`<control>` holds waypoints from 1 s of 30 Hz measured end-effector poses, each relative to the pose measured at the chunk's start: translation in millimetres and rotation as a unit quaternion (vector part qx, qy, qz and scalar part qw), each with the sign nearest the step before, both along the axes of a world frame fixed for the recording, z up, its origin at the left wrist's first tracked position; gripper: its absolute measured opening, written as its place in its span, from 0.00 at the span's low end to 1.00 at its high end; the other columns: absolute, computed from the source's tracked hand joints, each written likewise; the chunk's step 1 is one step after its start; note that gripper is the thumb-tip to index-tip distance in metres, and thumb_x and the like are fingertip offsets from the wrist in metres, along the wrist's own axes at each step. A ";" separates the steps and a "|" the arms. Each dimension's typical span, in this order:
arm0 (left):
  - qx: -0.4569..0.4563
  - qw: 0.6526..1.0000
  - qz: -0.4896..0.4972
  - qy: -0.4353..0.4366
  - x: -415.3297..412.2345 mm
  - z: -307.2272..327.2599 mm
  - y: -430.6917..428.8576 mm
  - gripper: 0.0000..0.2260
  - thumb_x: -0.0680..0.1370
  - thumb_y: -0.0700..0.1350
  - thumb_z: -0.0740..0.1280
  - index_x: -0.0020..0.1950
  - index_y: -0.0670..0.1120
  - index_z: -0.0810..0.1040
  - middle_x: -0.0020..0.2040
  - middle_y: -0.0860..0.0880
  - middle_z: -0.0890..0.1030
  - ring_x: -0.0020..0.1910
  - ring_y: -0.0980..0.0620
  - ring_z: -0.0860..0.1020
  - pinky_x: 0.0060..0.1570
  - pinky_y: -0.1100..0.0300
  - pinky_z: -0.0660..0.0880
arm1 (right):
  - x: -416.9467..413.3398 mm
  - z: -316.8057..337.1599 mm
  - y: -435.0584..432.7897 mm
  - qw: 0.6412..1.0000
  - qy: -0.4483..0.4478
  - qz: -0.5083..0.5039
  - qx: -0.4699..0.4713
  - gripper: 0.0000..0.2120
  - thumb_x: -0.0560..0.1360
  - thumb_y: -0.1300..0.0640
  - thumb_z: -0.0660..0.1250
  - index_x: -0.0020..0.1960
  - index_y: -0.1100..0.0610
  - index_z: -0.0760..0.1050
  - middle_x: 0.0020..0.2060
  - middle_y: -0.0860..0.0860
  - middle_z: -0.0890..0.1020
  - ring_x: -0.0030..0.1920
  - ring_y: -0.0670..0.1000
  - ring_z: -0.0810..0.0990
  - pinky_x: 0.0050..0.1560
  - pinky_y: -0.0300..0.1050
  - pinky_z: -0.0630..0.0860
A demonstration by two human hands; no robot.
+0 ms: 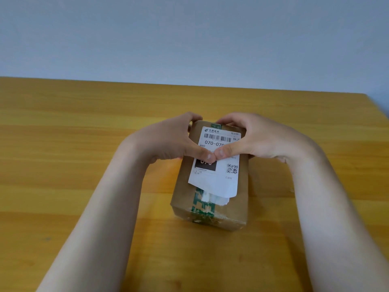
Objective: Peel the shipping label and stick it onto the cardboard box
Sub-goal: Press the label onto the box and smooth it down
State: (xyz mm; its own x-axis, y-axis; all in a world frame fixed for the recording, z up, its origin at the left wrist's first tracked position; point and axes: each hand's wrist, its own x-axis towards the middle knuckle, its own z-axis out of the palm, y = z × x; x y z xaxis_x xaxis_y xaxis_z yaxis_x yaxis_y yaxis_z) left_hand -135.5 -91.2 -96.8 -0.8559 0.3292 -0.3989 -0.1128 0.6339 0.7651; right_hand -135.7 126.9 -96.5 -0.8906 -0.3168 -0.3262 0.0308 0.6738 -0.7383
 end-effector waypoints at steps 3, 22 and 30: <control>0.029 0.999 0.010 0.009 -3.3 -2.6 -2.1 0.38 0.68 0.46 0.83 0.75 0.55 0.71 0.63 0.56 0.78 0.56 0.55 0.82 0.53 0.56 0.82 | -2.6 -3.7 -1.7 1.000 0.013 -0.017 0.000 0.35 0.59 0.37 0.84 0.63 0.40 0.77 0.55 0.41 0.85 0.54 0.46 0.85 0.58 0.57 0.83; 0.116 0.987 0.107 0.033 -14.1 -19.5 -3.5 0.14 0.76 0.50 0.77 0.61 0.52 0.85 0.52 0.52 0.88 0.49 0.54 0.87 0.43 0.55 0.85 | -9.5 -21.5 -16.8 0.988 0.082 -0.132 -0.009 0.17 0.73 0.36 0.75 0.47 0.50 0.81 0.41 0.46 0.87 0.35 0.45 0.81 0.29 0.40 0.67; 0.116 0.982 0.144 0.038 -13.0 -18.0 -1.6 0.11 0.78 0.49 0.75 0.60 0.50 0.84 0.53 0.49 0.86 0.48 0.54 0.86 0.33 0.58 0.83 | -6.9 -17.6 -21.5 0.988 0.089 -0.123 -0.022 0.11 0.78 0.41 0.72 0.56 0.46 0.82 0.50 0.42 0.85 0.47 0.41 0.83 0.42 0.41 0.74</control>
State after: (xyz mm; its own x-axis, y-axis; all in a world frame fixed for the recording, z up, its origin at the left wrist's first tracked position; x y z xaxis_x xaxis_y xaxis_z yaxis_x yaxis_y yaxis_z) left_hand -148.5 -92.8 -114.8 -0.9510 0.1430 -0.2740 -0.1999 0.3918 0.8981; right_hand -142.6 105.4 -114.1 -0.9847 -0.0931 -0.1474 0.0566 0.6285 -0.7757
